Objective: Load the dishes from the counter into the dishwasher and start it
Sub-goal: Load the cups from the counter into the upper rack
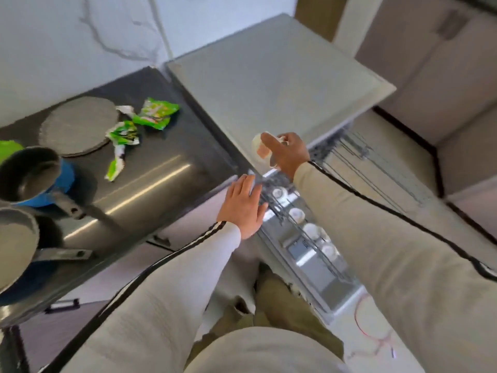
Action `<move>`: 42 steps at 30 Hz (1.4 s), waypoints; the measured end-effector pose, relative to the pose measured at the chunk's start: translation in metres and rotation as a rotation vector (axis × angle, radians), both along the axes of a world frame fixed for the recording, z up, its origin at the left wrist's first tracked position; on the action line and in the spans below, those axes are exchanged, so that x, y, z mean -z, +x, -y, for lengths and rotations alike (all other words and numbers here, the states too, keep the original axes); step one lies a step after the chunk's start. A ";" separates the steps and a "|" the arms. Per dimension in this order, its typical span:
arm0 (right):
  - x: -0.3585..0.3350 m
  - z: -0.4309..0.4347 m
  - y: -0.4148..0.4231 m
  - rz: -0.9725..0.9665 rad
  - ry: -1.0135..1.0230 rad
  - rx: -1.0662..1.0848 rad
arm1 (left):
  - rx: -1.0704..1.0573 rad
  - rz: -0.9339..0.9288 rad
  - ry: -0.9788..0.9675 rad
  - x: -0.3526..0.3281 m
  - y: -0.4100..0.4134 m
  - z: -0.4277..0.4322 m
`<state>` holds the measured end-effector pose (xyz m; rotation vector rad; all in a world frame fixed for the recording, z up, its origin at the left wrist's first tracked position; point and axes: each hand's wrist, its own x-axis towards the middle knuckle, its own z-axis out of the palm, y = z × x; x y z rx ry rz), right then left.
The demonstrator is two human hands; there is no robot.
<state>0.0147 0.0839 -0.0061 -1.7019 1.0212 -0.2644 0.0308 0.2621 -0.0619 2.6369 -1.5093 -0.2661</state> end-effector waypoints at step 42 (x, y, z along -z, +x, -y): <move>0.293 0.157 -0.173 -0.485 -0.373 -0.511 | -0.049 -0.075 0.137 0.220 -0.174 0.191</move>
